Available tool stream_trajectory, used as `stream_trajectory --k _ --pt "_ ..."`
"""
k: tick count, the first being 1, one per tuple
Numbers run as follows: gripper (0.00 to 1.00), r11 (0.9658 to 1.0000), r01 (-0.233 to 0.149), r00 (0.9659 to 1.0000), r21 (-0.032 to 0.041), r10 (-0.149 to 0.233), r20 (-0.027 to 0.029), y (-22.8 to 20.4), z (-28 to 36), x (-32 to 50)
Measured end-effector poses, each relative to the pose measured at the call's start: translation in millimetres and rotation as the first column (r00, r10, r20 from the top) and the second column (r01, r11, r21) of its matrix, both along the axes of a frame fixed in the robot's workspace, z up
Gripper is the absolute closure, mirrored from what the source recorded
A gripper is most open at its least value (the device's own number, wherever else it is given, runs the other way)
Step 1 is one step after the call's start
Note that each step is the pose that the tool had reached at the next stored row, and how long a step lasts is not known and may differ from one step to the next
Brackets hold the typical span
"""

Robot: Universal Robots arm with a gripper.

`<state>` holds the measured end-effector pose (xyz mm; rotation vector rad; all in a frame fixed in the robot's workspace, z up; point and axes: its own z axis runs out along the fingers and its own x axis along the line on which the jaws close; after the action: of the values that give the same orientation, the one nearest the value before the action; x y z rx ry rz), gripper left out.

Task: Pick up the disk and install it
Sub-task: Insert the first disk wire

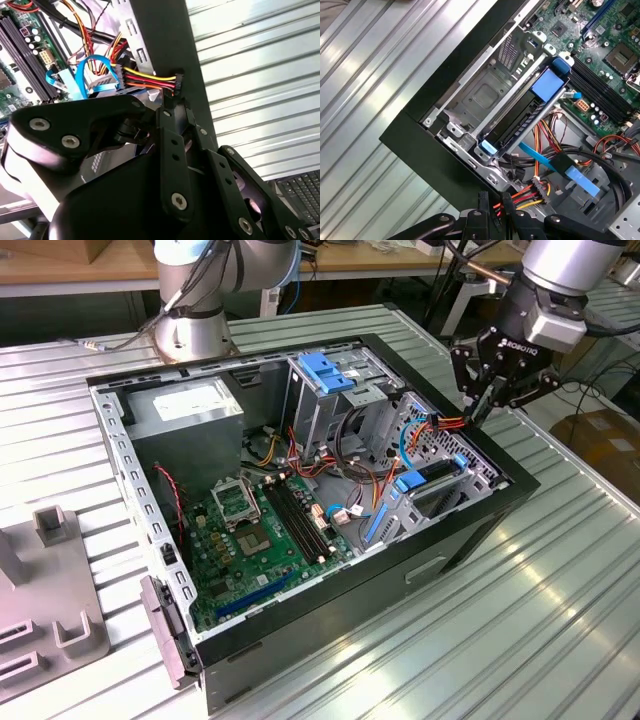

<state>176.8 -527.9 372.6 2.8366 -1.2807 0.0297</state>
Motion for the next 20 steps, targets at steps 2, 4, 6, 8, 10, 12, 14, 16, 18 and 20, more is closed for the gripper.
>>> stream_trajectory --k 2,4,6,8,10,12,14,16,18,20 --pt "0.76 1.0000 -0.009 1.0000 -0.0002 0.009 -0.0001 0.3 -0.1 2.7" --pt "0.76 0.9996 -0.029 0.9996 -0.0002 0.029 0.0000 0.5 -0.3 5.3" --pt "0.69 0.9981 -0.061 0.9981 -0.0003 0.061 0.0000 0.5 -0.5 5.6" --pt "0.69 0.9959 -0.090 0.9959 -0.0002 0.090 0.0000 0.5 -0.9 5.7" --pt "0.69 0.9929 -0.119 0.9929 -0.0002 0.119 0.0000 0.5 -1.3 5.7" --pt "0.69 0.9880 -0.154 0.9880 -0.0003 0.154 0.0000 0.5 -1.8 5.6" --pt "0.69 0.9861 -0.166 0.9861 -0.0004 0.166 0.0008 0.5 -1.9 5.5" --pt "0.69 0.9830 -0.184 0.9830 -0.0003 0.184 0.0018 0.5 -2.1 5.0" --pt "0.69 0.9778 -0.210 0.9778 -0.0006 0.210 0.0018 0.5 -2.2 4.9" --pt "0.69 0.9747 -0.224 0.9747 -0.0005 0.224 0.0018 0.5 -2.2 4.7"
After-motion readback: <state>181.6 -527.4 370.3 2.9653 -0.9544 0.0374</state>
